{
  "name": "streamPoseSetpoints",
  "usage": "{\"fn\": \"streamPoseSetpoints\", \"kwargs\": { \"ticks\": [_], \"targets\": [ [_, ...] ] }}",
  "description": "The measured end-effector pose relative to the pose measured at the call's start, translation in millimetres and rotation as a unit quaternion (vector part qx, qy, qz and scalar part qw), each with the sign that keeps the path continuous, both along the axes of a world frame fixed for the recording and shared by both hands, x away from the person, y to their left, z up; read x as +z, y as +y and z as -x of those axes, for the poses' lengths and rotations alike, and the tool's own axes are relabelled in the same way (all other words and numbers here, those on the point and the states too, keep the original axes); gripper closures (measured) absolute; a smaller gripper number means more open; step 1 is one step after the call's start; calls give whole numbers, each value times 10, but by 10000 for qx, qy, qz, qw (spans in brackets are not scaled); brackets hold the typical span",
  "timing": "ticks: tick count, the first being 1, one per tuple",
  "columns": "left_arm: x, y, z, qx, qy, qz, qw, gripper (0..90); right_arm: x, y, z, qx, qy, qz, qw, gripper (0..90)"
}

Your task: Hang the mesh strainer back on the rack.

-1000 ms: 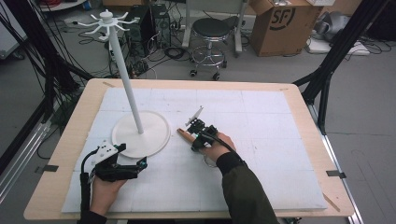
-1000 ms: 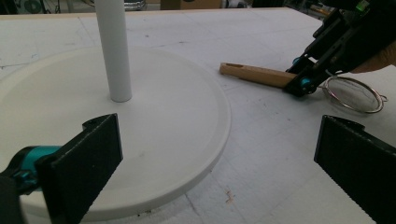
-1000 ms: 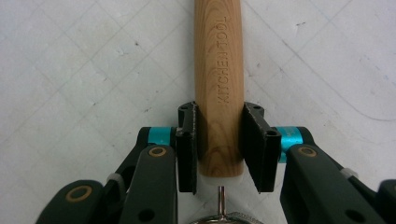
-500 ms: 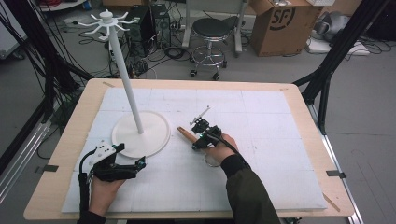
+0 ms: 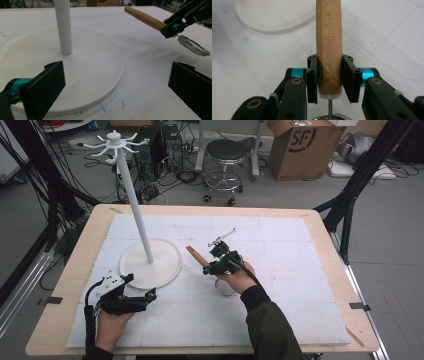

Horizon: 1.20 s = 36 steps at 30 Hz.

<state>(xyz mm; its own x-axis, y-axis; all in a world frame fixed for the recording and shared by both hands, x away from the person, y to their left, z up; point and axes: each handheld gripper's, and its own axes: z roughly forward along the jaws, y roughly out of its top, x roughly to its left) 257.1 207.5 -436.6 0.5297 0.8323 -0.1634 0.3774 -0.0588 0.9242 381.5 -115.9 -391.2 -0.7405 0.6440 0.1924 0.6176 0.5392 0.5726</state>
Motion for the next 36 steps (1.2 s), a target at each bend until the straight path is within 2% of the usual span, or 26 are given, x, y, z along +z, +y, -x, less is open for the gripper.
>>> {"fn": "streamPoseSetpoints", "kwargs": {
  "ticks": [5, 6, 7, 9, 17, 18, 19, 22, 23, 25, 28, 29, 32, 34, 36],
  "targets": [
    [2, 1, 3, -3, -6, -7, 10000, 16, 41, -8, 8, -24, -68, -206, 9998, 691],
    [2, 1, 3, -3, -4, -4, 10000, 16, 53, -13, 6, -36, -91, -318, 9994, 691],
    [3, 0, 5, -3, -7, 0, 10000, 16, 92, -24, 3, -38, -162, -624, 9979, 691],
    [3, 0, 5, -6, -5, 2, 10000, 16, 133, -33, 1, -42, -237, -904, 9956, 692],
    [4, 8, 7, -9, -4, 25, 10000, 16, 162, 8, -3, -22, -280, -1159, 9929, 691],
    [5, 8, 7, -9, -4, 24, 10000, 16, 177, 9, -8, -33, -269, -1346, 9905, 691],
    [5, 8, 8, -9, -5, 28, 10000, 16, 177, 9, -8, -33, -269, -1346, 9905, 691],
    [5, 7, 8, -14, -3, 34, 10000, 16, 222, 15, -14, -69, -318, -1689, 9851, 691],
    [5, 6, 8, -13, -3, 32, 10000, 16, 222, 15, -14, -69, -318, -1689, 9851, 691],
    [4, 5, 8, -15, -2, 35, 10000, 16, 246, 23, -19, -42, -233, -1919, 9811, 691],
    [6, 5, 11, -9, 5, 44, 10000, 16, 298, 55, -24, -55, -296, -2143, 9763, 691],
    [6, 5, 12, -8, 0, 52, 10000, 16, 338, 82, -25, -25, -382, -2331, 9717, 691],
    [4, 6, 12, -14, -1, 61, 10000, 17, 384, 121, -22, 29, -413, -2376, 9705, 691],
    [5, 12, 15, -8, -5, 57, 10000, 16, 413, 160, -22, 124, -439, -2454, 9683, 691],
    [6, 19, 18, -7, -6, 60, 10000, 16, 424, 184, -24, 129, -453, -2459, 9682, 691]
  ]
}}
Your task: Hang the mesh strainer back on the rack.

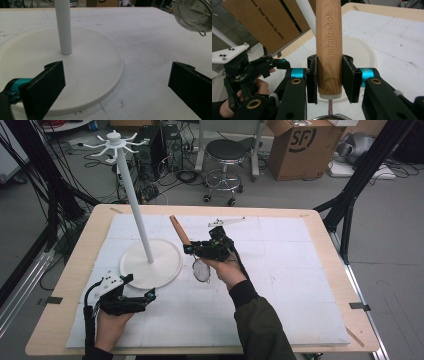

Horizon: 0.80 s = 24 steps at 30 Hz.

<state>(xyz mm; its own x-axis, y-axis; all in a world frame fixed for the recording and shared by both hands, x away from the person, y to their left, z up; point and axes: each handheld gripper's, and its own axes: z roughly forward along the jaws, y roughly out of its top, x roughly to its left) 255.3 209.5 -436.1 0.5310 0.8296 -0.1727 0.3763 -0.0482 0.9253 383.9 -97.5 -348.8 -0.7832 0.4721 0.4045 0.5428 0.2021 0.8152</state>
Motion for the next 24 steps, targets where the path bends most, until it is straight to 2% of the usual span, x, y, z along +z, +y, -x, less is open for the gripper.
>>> {"fn": "streamPoseSetpoints", "kwargs": {
  "ticks": [4, 8, 14, 17, 19, 21, 24],
  "targets": [
    [1, 9, 1, 20, -1, -2, 10000, 17, 0, 3, -4, -14, -21, -71, 10000, 691],
    [-1, -5, -2, 15, 3, -6, 10000, 16, 30, 4, 0, -19, -62, -265, 9996, 691],
    [-1, -10, 0, 7, -21, -8, 10000, 17, 170, 51, -13, 85, -217, -379, 9990, 691],
    [1, -3, 3, 3, -29, -2, 10000, 16, 289, 70, -17, 106, -363, -472, 9982, 690],
    [0, -9, 7, 23, -39, 6, 10000, 16, 372, 92, -5, 106, -544, -532, 9970, 690],
    [3, -11, 12, -1, -51, -8, 10000, 16, 445, 104, 13, 71, -773, -697, 9945, 690],
    [5, -9, 17, 3, -54, 27, 10000, 16, 496, 106, 21, 9, -850, -916, 9922, 690]
  ]
}}
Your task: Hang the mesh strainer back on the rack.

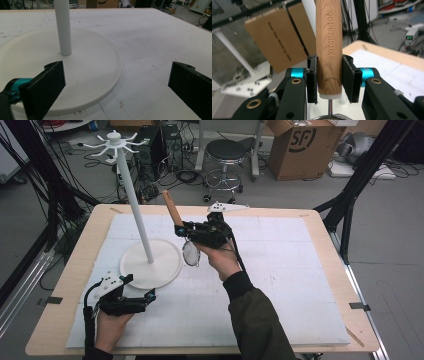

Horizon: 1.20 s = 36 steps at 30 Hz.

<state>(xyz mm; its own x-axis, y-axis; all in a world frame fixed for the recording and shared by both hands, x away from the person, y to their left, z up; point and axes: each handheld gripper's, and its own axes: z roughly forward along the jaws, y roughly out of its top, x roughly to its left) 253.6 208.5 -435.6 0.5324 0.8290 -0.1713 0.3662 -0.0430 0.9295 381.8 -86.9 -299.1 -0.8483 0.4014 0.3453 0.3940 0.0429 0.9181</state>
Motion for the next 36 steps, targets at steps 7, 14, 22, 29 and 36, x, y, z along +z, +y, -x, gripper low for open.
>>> {"fn": "streamPoseSetpoints", "kwargs": {
  "ticks": [7, 14, 22, 29, 36],
  "targets": [
    [0, 13, -3, 19, 14, 13, 10000, 16, 115, 43, -4, 22, -109, -231, 9997, 690],
    [-4, 1, -2, 5, 23, -3, 10000, 16, 220, 44, -32, 179, -74, -765, 9969, 690],
    [-7, -29, 4, -29, 3, -73, 10000, 16, 398, 157, 15, 306, -340, -1013, 9938, 690],
    [-7, -17, 13, -52, 28, -32, 10000, 16, 517, 255, 39, 358, -480, -1256, 9903, 691],
    [-13, -18, 7, -54, 28, -28, 10000, 16, 549, 306, 40, 343, -512, -1408, 9881, 691]
  ]
}}
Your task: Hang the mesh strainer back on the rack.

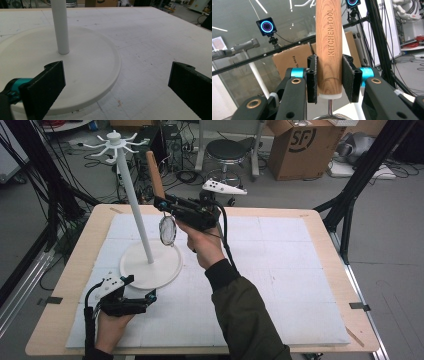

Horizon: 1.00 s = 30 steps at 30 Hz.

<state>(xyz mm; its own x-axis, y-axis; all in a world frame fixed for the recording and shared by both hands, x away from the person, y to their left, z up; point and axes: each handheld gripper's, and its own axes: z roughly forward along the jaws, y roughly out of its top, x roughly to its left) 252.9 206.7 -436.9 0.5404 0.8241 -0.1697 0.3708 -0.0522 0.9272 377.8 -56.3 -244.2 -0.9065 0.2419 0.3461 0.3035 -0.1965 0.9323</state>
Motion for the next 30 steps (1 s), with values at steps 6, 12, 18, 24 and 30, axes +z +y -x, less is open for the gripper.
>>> {"fn": "streamPoseSetpoints", "kwargs": {
  "ticks": [6, 12, 18, 24, 30],
  "targets": [
    [-3, -11, -2, -29, 9, -3, 10000, 16, 42, 21, 12, 24, -39, -73, 10000, 691],
    [0, -9, 2, -25, 17, 9, 10000, 16, 127, 74, 27, 0, -132, 13, 9999, 691],
    [0, -4, 8, -19, -1, 23, 10000, 16, 208, 129, 36, -41, -215, 60, 9997, 691],
    [3, 4, 16, -27, -2, 35, 10000, 16, 188, 179, 28, -92, -227, 145, 9996, 690],
    [3, 11, 16, -9, 0, 54, 10000, 16, 192, 216, 18, -108, -231, 179, 9995, 690]
  ]
}}
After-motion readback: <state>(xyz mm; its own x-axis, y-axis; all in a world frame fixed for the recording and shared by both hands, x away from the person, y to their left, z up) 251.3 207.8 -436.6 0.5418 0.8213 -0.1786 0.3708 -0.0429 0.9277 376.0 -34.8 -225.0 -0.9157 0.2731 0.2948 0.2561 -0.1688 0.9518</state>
